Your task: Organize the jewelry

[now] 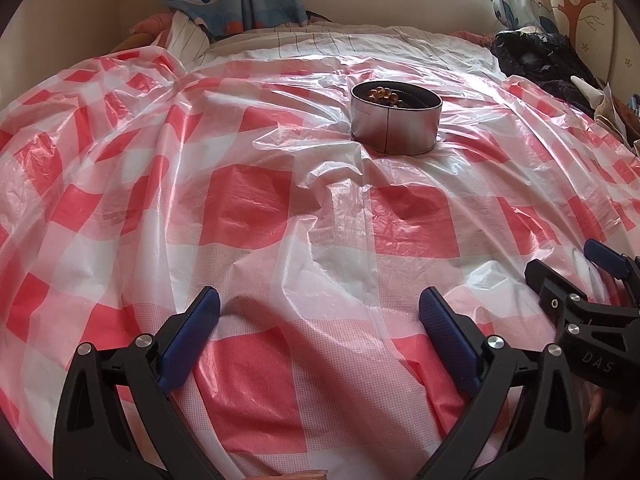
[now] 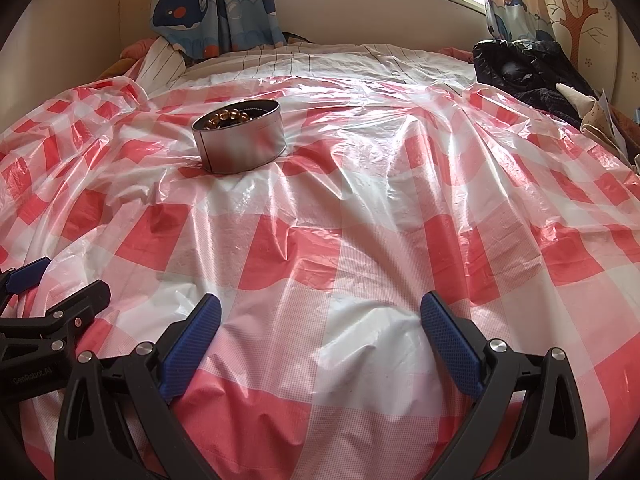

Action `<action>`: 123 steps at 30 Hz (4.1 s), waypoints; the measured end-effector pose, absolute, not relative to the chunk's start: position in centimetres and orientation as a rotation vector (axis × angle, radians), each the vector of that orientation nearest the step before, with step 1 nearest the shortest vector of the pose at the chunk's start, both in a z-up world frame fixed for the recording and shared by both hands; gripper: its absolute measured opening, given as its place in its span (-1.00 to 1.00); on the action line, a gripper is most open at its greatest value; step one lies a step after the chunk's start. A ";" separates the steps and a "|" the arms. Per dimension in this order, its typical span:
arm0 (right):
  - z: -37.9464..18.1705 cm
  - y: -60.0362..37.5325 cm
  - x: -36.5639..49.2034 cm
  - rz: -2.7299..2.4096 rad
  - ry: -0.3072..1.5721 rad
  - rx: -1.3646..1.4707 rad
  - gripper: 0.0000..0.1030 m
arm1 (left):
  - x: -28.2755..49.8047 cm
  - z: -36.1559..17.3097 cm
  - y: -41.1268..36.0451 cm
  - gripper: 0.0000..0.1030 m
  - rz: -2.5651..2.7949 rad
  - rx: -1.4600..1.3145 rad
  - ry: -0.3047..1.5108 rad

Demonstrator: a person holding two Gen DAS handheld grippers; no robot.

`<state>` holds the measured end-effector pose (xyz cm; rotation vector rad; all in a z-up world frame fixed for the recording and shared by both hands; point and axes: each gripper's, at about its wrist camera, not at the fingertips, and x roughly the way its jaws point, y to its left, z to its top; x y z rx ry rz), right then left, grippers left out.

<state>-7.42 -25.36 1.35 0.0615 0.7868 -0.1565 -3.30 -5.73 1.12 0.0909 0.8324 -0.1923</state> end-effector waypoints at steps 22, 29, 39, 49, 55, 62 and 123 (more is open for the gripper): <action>1.2 -25.3 -7.3 -0.166 0.793 0.053 0.85 | -3.2 0.8 -5.7 0.85 -0.173 0.102 0.831; 1.2 -25.0 -7.1 -0.170 0.807 0.043 0.86 | -3.3 0.7 -5.3 0.85 -0.177 0.067 0.843; 1.2 -24.4 -7.4 -0.173 0.810 0.020 0.86 | -3.5 0.7 -5.5 0.85 -0.180 0.089 0.853; 1.1 -24.1 -7.4 -0.182 0.812 0.030 0.86 | -3.9 1.0 -6.0 0.85 -0.162 0.112 0.833; 1.1 -24.0 -7.2 -0.191 0.818 0.023 0.86 | -3.7 0.9 -6.1 0.86 -0.152 0.120 0.838; 1.0 -24.0 -7.1 -0.197 0.821 0.020 0.86 | -3.6 0.9 -6.2 0.85 -0.148 0.122 0.840; 1.0 -23.9 -7.1 -0.197 0.821 0.020 0.86 | -3.4 0.8 -5.8 0.85 -0.144 0.090 0.839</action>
